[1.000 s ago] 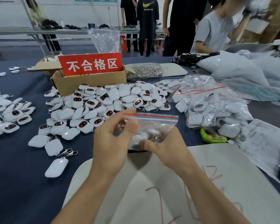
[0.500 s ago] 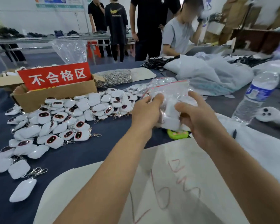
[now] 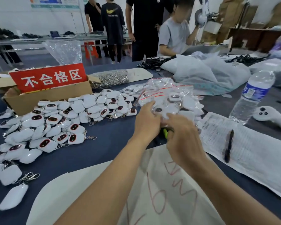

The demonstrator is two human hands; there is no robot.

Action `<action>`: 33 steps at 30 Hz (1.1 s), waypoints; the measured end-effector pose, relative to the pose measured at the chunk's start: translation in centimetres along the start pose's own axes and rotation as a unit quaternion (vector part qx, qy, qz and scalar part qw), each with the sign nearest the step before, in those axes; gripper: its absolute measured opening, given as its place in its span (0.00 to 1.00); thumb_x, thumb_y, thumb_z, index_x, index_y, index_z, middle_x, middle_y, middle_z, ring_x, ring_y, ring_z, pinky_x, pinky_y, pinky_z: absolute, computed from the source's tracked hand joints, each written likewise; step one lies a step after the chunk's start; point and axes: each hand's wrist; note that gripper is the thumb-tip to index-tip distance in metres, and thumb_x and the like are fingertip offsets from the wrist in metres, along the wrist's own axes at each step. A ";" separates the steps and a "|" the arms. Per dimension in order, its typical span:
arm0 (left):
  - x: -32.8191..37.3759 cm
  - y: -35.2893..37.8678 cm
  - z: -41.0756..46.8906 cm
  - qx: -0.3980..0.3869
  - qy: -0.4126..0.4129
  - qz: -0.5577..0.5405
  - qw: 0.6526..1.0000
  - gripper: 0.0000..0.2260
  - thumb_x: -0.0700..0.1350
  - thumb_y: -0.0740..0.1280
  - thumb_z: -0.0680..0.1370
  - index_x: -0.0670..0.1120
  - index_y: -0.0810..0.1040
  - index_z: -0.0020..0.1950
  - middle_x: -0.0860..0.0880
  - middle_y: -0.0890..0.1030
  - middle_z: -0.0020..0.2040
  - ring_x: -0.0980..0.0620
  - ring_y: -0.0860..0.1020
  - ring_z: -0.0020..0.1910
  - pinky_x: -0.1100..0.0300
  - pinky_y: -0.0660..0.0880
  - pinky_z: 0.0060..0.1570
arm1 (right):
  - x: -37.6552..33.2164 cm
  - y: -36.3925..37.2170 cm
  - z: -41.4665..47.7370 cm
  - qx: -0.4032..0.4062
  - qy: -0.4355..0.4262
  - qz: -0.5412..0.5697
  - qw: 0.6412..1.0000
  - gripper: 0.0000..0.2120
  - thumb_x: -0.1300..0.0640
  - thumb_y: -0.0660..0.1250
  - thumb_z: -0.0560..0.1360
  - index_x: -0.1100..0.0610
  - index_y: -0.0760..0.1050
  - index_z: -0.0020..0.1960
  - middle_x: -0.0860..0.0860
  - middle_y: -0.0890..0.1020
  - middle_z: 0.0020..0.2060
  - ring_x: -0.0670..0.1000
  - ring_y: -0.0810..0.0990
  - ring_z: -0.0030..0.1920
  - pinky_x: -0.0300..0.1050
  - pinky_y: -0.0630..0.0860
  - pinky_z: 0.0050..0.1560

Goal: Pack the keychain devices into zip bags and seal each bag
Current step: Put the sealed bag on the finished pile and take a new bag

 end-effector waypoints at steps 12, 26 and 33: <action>-3.5 -0.2 2.0 -0.059 -0.127 -0.120 0.983 0.24 0.34 0.61 0.74 0.54 0.84 0.62 0.54 0.85 0.54 0.50 0.82 0.56 0.60 0.79 0.56 | -0.2 1.0 2.2 -0.103 0.170 -0.003 0.980 0.44 0.68 0.62 0.73 0.45 0.53 0.84 0.50 0.66 0.78 0.53 0.60 0.78 0.45 0.59 0.75; -1.8 1.6 8.9 0.012 -0.245 -0.235 0.941 0.03 0.39 0.71 0.74 0.40 0.80 0.45 0.43 0.81 0.37 0.46 0.79 0.35 0.57 0.76 0.36 | -0.7 2.9 5.1 -0.170 0.040 -0.188 0.967 0.30 0.60 0.66 0.72 0.53 0.68 0.73 0.50 0.75 0.67 0.56 0.68 0.71 0.50 0.64 0.66; -2.1 0.8 9.7 0.007 -0.257 -0.290 0.922 0.11 0.37 0.69 0.79 0.43 0.75 0.37 0.48 0.73 0.31 0.54 0.66 0.24 0.68 0.61 0.20 | 2.9 3.0 5.7 -0.183 0.029 -0.293 0.938 0.31 0.51 0.61 0.80 0.48 0.56 0.82 0.49 0.67 0.77 0.56 0.60 0.78 0.54 0.55 0.72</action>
Point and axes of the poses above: each hand's wrist, its own z-axis towards the middle knuckle, its own y-axis out of the palm, x = y × z
